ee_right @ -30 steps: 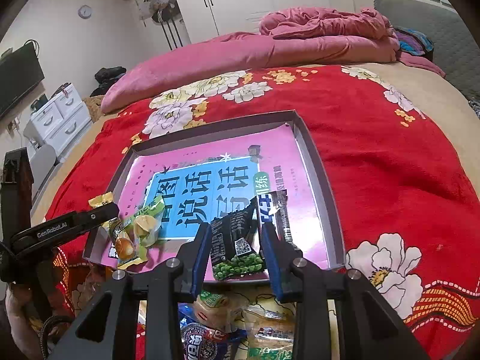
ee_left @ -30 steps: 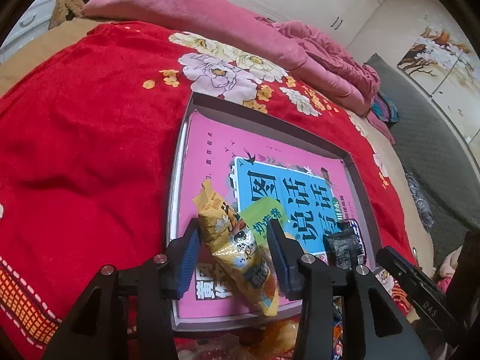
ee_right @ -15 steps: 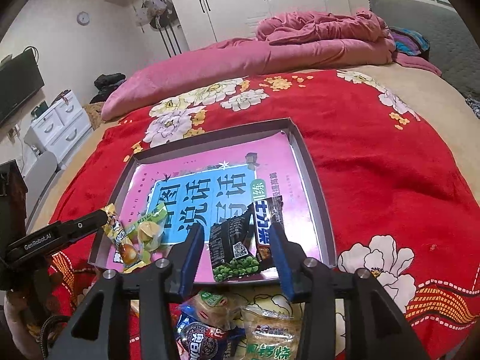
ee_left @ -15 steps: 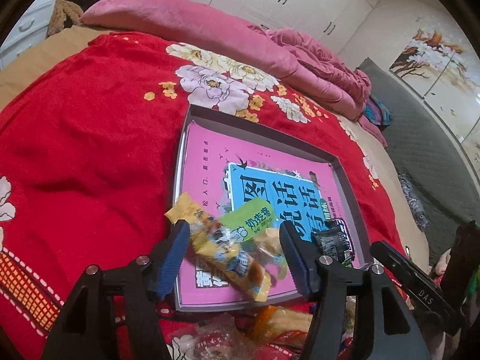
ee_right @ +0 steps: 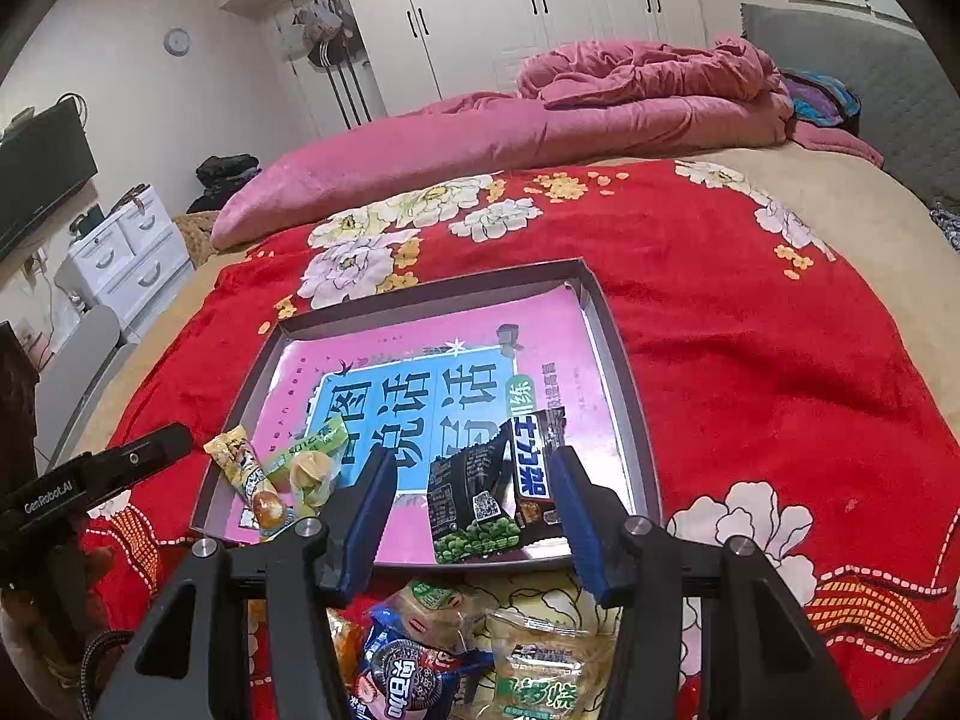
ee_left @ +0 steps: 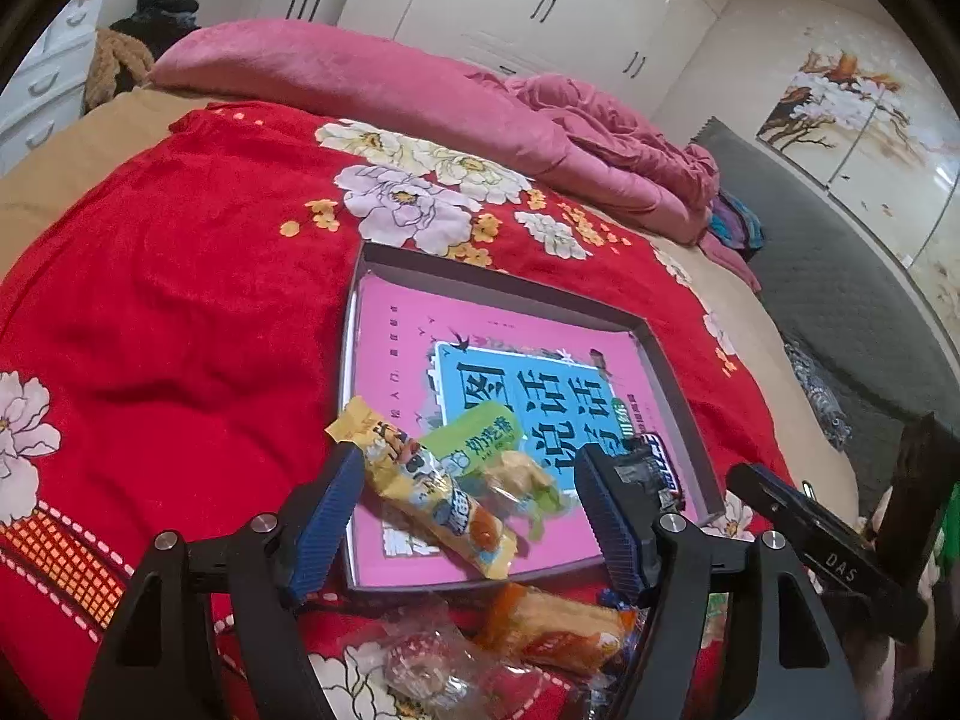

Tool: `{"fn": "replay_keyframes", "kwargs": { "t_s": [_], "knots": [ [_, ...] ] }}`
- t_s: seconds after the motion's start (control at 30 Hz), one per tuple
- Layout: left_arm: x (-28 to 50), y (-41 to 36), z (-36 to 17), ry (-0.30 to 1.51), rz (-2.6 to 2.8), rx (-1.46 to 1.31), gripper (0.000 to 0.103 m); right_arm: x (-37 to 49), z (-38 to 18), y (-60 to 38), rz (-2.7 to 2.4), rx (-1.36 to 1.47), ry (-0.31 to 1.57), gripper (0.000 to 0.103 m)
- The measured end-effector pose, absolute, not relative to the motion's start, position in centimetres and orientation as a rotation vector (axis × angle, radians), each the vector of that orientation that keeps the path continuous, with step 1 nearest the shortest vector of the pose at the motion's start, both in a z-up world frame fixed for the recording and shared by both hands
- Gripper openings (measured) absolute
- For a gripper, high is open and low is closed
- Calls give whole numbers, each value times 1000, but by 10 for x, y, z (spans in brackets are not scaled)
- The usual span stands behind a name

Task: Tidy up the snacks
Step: 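Move both open grippers back from the tray to the snack pile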

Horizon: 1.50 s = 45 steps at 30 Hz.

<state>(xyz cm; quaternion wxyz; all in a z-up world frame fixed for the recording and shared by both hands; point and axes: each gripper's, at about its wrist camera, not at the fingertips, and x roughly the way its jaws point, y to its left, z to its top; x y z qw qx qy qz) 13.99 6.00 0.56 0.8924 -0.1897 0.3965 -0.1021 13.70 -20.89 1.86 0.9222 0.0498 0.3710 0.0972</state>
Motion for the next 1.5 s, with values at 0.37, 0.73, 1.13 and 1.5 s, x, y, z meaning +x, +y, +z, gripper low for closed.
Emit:
{"fn": "replay_keyframes", "kwargs": {
  "t_s": [0.37,0.73,1.13,1.5],
  "knots": [
    [124,59,17,804,-236,-390,75,128,28,-204,222,72,745,58],
    [107,45,19,824,-226,-348,75,117,38,-204,241,38,725,63],
    [90,34,26,815,-227,-302,75,105,43,-203,257,17,709,65],
    [78,32,26,812,-204,-260,75,98,44,-203,271,-10,702,66]
  ]
}}
